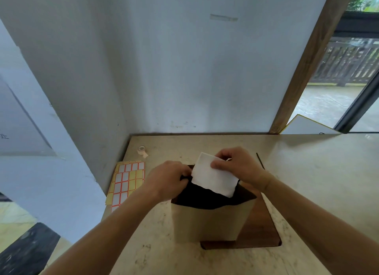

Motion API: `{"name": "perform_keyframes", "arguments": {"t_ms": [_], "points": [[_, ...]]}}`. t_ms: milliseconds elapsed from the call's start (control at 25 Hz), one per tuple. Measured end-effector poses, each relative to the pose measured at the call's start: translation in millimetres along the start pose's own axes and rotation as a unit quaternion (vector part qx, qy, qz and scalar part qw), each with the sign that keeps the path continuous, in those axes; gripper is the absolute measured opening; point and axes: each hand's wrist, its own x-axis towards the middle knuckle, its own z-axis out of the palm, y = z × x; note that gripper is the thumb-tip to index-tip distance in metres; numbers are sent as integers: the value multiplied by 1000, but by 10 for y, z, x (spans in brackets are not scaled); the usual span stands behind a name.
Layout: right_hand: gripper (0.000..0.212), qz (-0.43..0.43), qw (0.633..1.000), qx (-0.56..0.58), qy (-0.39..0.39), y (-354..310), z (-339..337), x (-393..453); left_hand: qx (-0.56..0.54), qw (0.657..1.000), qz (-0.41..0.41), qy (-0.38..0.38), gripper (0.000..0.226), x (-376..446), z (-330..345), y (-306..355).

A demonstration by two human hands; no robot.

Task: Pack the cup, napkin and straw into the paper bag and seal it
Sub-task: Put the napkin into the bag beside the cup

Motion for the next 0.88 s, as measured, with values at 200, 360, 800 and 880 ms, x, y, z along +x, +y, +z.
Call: {"name": "perform_keyframes", "arguments": {"t_ms": [200,360,800,880], "points": [[17,-53,996,-66,-25,-121,23,19,-232,962,-65,126,31,76,-53,32],[21,-101,989,-102,-28,-227,39,28,-286,950,-84,96,26,131,-33,88],[19,67,958,274,-59,81,-87,-156,-406,896,-146,106,8,100,-10,70],[16,51,959,277,-19,77,-48,-172,-402,896,-146,120,12,94,29,94]]}}
